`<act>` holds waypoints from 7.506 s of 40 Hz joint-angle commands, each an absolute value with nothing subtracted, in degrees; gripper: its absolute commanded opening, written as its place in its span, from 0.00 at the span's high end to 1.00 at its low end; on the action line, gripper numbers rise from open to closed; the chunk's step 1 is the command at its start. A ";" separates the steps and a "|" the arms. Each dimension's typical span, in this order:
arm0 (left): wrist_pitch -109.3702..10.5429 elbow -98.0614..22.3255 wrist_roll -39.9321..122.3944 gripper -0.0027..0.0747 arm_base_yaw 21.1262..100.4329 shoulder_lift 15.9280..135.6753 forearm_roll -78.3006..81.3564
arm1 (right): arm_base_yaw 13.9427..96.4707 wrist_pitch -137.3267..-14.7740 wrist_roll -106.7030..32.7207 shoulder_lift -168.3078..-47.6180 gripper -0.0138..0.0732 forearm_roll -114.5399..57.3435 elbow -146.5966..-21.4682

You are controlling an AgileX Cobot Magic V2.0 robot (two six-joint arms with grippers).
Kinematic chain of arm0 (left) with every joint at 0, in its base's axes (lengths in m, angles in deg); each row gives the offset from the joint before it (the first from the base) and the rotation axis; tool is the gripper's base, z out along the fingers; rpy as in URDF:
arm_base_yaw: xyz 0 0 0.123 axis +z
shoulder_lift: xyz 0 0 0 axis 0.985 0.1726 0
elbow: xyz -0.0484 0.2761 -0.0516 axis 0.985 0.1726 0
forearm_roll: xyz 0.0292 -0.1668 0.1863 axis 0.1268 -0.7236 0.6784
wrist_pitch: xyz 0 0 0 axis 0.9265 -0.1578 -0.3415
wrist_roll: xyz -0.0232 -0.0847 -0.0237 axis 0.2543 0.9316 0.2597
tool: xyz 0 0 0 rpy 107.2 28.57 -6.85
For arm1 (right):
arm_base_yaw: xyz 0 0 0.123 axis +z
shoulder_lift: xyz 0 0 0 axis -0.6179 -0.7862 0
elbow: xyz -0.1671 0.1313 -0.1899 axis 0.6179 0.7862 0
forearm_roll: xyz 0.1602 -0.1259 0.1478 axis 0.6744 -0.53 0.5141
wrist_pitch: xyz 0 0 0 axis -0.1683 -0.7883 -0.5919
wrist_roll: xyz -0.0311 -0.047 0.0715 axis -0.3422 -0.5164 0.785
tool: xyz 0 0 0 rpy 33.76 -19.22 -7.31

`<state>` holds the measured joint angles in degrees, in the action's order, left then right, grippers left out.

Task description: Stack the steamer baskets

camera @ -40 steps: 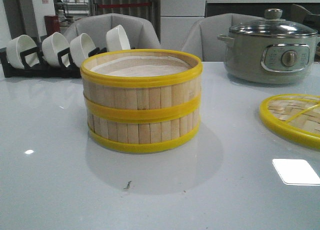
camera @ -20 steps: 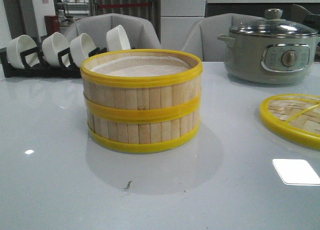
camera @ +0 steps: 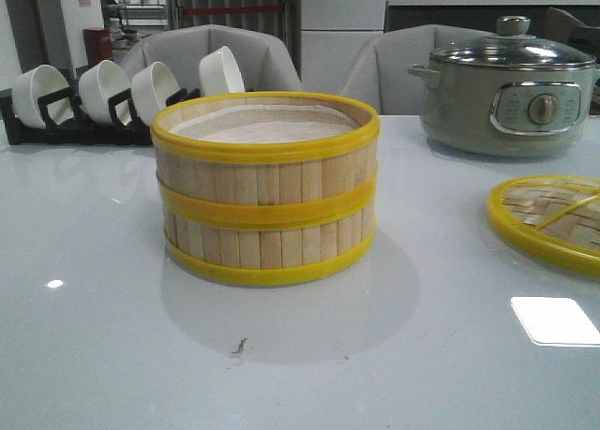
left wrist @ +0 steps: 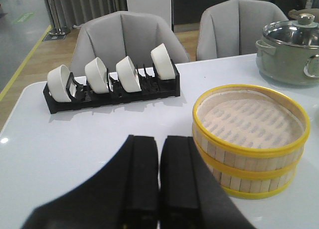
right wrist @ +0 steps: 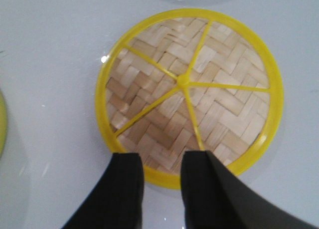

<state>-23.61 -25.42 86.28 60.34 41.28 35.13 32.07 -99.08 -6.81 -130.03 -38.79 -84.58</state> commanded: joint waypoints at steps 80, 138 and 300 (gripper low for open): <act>-28.08 -26.88 86.84 0.83 60.41 42.09 35.23 | 32.45 -106.78 -7.74 -159.12 0.47 -45.26 -110.59; -28.08 -26.88 86.84 0.83 60.41 42.09 35.23 | 34.44 -111.97 -7.69 -159.55 0.78 -45.26 -114.35; -28.08 -26.88 86.84 0.83 60.41 42.09 35.23 | 36.92 -96.06 -11.18 -105.07 0.48 -40.20 -86.47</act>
<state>-23.61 -25.33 86.37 60.34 41.28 35.13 39.19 -100.39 -10.84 -112.05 -40.40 -91.55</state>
